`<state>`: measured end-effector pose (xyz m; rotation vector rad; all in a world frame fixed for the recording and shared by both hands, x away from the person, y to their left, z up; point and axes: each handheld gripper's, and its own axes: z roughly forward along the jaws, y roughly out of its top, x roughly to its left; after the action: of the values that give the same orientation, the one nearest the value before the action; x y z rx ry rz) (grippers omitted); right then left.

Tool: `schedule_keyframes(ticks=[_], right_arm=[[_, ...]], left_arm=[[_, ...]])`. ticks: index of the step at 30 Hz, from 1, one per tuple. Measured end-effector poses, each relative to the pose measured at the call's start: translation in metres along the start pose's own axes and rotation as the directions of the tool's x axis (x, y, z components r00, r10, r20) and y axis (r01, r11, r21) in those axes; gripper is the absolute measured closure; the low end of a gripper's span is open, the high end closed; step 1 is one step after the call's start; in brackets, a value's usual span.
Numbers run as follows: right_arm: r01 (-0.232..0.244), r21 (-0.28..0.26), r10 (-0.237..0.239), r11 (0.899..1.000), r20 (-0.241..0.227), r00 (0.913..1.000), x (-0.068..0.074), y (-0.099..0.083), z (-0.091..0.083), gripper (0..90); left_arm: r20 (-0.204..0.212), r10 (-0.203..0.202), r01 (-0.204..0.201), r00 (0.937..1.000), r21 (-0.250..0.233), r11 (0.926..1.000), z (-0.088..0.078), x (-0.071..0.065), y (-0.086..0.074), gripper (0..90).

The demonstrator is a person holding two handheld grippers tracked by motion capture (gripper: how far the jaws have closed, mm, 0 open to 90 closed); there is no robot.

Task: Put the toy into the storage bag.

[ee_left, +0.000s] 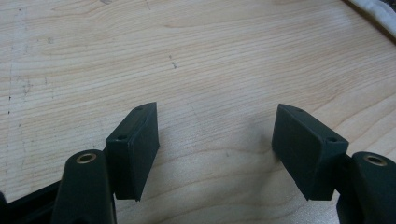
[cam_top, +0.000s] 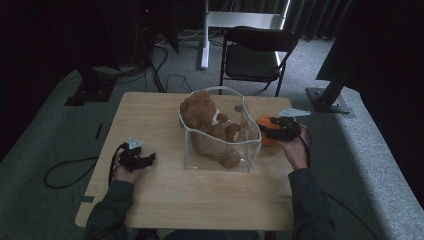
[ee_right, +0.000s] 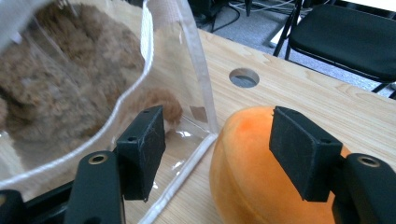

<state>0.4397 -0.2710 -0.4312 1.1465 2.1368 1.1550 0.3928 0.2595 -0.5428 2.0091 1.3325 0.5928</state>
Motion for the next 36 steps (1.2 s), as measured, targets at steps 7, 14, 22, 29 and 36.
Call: schedule_keyframes(ticks=[7,14,22,29,36], right_arm=[[0.023,0.037,-0.025,0.999,0.031,0.9992,-0.001,-0.005,0.011,29.7],[0.047,0.067,-0.05,0.997,0.055,0.9972,-0.004,-0.01,0.019,26.2],[0.091,0.087,-0.1,0.992,0.1,0.99,-0.004,-0.013,0.022,25.6],[0.124,0.092,-0.134,0.988,0.118,0.9839,-0.002,-0.013,0.025,19.6],[0.119,0.103,-0.132,0.988,0.139,0.9814,-0.003,-0.013,0.029,13.1]], left_arm=[[0.0,0.0,0.0,1.0,0.0,1.0,0.0,0.0,0.0,32.5],[0.0,0.0,0.0,1.0,0.0,1.0,0.0,0.0,0.0,32.5],[0.0,0.0,0.0,1.0,0.0,1.0,0.0,0.0,0.0,32.5],[0.0,0.0,0.0,1.0,0.0,1.0,0.0,0.0,0.0,32.5],[0.0,0.0,0.0,1.0,0.0,1.0,0.0,0.0,0.0,32.5]])
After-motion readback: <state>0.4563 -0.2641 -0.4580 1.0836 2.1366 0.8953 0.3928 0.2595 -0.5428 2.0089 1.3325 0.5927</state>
